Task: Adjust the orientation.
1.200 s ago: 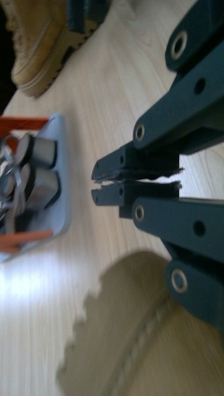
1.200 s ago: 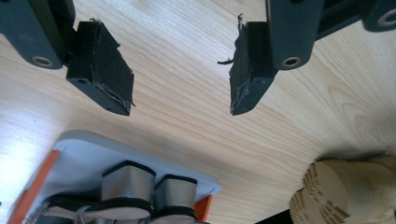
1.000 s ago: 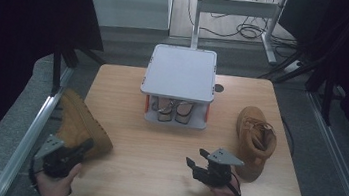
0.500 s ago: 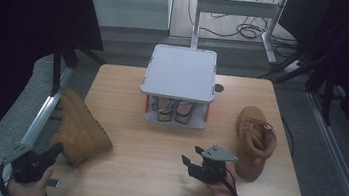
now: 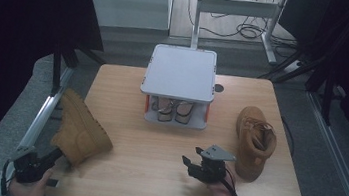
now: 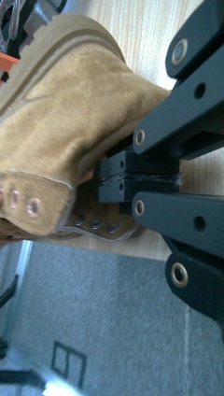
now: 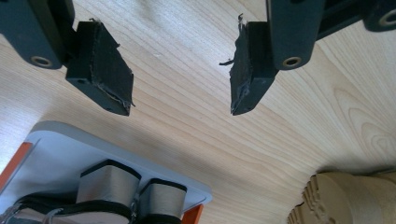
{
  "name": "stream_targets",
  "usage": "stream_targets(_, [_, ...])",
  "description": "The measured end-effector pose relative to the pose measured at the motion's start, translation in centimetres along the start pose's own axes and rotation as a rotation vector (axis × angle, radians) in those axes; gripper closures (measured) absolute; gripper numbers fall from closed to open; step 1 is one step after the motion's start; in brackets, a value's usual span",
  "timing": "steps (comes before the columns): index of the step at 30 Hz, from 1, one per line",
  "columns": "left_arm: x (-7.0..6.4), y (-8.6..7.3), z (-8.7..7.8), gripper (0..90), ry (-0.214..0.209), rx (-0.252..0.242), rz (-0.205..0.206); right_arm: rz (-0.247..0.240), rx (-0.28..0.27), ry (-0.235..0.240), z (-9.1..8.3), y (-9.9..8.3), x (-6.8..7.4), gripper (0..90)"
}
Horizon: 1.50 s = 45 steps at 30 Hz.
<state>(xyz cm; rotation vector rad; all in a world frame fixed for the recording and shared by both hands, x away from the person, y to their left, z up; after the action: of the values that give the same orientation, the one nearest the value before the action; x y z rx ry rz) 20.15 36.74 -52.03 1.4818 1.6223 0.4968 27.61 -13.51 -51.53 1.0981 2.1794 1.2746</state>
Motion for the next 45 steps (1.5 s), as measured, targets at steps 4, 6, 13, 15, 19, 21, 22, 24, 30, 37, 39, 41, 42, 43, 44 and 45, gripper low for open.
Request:
stream_targets(4, [-0.6, 0.2, 0.3, 89.5, -0.002, 0.000, 0.026, 0.007, -0.001, -0.004, 0.0, 0.0, -0.2, 39.9])
stream_targets(6, [-0.7, 0.3, 0.3, 89.6, -0.004, -0.003, 0.025, 0.008, -0.002, -0.006, -0.1, 0.0, -0.3, 39.9])
stream_targets(13, [-1.6, 1.5, 0.6, 89.7, -0.030, -0.025, 0.041, 0.015, 0.009, -0.015, -0.1, -0.3, -0.4, 39.8])
stream_targets(15, [-2.1, 2.0, 0.7, 89.7, -0.036, -0.039, 0.049, 0.017, 0.009, -0.018, -0.3, -0.3, -0.4, 39.9])
stream_targets(19, [-3.1, 2.9, 0.9, 89.7, -0.065, -0.056, 0.063, 0.029, -0.004, -0.022, -0.6, -0.3, -0.5, 39.9])
stream_targets(21, [-3.6, 3.3, 1.0, 89.7, -0.089, -0.059, 0.065, 0.028, -0.004, -0.023, -0.6, -0.3, -0.5, 39.9])
stream_targets(22, [-3.9, 3.6, 1.0, 89.7, -0.102, -0.062, 0.068, 0.027, -0.002, -0.025, -0.6, -0.3, -0.5, 39.9])
stream_targets(24, [-4.7, 4.0, 1.3, 89.7, -0.125, -0.060, 0.085, 0.030, -0.001, -0.026, -0.6, -0.3, -0.5, 39.9])
stream_targets(30, [-7.2, 5.3, 3.0, 89.8, -0.149, -0.067, 0.121, 0.035, -0.001, -0.033, -0.7, -0.4, -0.7, 39.8])
stream_targets(37, [-10.5, 8.9, 6.1, 89.7, -0.182, -0.020, 0.189, 0.036, 0.000, -0.043, -0.7, -0.6, -1.0, 39.9])
stream_targets(39, [-11.4, 9.9, 6.9, 89.7, -0.231, -0.010, 0.199, 0.037, 0.004, -0.044, -0.7, -0.6, -1.0, 39.8])
stream_targets(41, [-12.6, 10.8, 7.4, 89.5, -0.200, 0.011, 0.239, 0.031, 0.003, -0.045, -0.8, -0.6, -0.9, 39.8])
stream_targets(42, [-13.1, 11.0, 7.6, 89.4, -0.191, 0.029, 0.258, 0.030, -0.001, -0.046, -0.8, -0.6, -0.9, 39.8])
stream_targets(43, [-13.4, 11.1, 7.8, 89.3, -0.190, 0.036, 0.269, 0.031, -0.002, -0.045, -0.9, -0.6, -1.0, 39.9])
stream_targets(44, [-13.6, 11.0, 7.8, 89.4, -0.184, 0.032, 0.274, 0.032, -0.002, -0.046, -0.9, -0.6, -1.0, 39.8])
stream_targets(45, [-13.6, 11.0, 7.8, 89.4, -0.178, 0.027, 0.270, 0.034, -0.006, -0.048, -1.0, -0.6, -1.1, 39.9])
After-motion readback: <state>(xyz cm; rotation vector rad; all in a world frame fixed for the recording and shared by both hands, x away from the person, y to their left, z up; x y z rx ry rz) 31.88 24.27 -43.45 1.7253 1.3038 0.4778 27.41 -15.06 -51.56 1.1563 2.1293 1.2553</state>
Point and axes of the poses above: each handheld gripper's, and its own axes: z roughly forward along the jaws, y roughly out of its top, x roughly to its left, the point moved 1 cm from there along z, roughly forward along the jaws, and after that the axes turned 3 degrees about -y, right-handed, at the moved point
